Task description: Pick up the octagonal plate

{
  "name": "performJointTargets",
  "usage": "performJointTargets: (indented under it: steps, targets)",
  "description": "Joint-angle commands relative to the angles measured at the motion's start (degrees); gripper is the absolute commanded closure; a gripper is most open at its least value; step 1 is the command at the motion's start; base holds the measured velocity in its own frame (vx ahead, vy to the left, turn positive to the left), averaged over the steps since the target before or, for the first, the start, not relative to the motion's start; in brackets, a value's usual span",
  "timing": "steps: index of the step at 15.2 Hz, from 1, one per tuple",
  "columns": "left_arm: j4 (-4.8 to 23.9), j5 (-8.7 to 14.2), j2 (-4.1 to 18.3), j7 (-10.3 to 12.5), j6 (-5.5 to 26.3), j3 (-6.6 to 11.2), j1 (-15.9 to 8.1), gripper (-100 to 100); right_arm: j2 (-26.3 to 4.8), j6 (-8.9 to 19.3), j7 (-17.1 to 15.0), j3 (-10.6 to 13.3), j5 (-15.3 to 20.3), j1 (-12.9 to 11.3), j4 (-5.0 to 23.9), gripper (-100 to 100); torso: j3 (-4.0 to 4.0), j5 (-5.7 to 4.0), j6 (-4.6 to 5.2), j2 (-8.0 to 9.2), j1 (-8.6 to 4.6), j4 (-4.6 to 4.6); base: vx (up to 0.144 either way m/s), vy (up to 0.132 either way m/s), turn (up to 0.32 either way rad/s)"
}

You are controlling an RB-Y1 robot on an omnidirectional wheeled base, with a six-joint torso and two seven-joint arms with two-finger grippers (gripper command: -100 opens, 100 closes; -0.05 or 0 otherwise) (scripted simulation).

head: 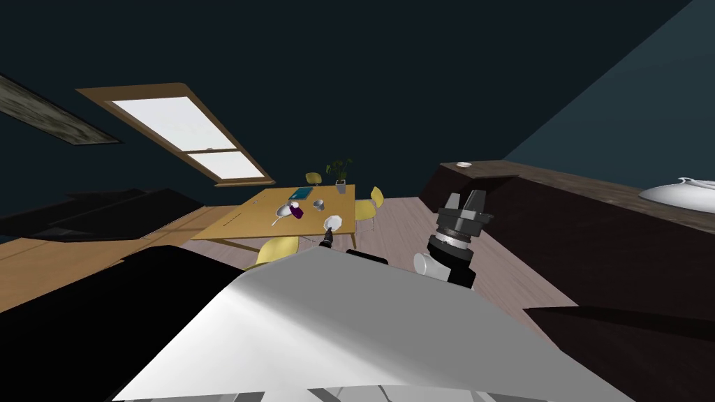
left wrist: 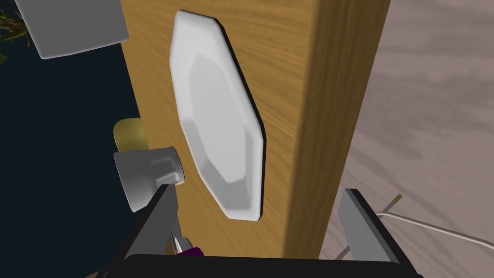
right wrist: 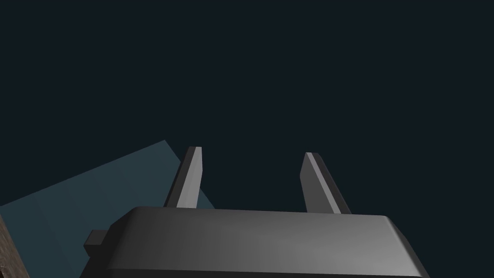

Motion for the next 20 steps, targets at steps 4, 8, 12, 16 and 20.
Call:
performJointTargets:
  steps: [4, 8, 12, 16, 20]
  targets:
    - [4.14, -0.21, 0.04, 0.11, -2.42, 0.08, -1.54, -100, 0.0, 0.0, 0.0, 0.0, 0.0, 0.01, 0.0, 0, -0.09, 0.03, 0.0, -0.16, 0.13, -0.03, 0.044, 0.025, 0.021]
    - [5.92, -0.3, 0.07, 0.17, -3.38, 0.1, -2.22, -100, -0.01, 0.0, 0.0, -0.01, 0.0, 0.01, 0.0, 0, -0.13, 0.04, 0.0, -0.23, 0.17, -0.05, 0.052, 0.032, 0.014]
    - [2.07, -0.1, 0.02, 0.06, -1.21, 0.04, -0.77, 100, 0.0, 0.0, 0.0, 0.0, 0.0, -0.01, 0.0, 0, 0.25, -0.3, 0.15, 0.11, -0.16, 0.41, -0.054, -0.03, -0.013]
    - [0.69, -0.03, 0.01, 0.02, -0.4, 0.01, -0.26, 100, 0.0, 0.0, 0.0, 0.0, 0.0, 0.0, 0.0, 0, 0.31, -0.47, 0.23, 0.03, -0.25, 0.59, -0.024, -0.017, -0.017]
    - [1.05, -0.02, 2.63, 0.03, -0.57, 0.03, -0.31, -100, 0.0, 0.0, 0.0, 0.0, 0.0, 0.0, 0.0, 0, 0.29, -0.47, 0.22, -0.01, -0.2, 0.59, -0.015, -0.008, -0.003]
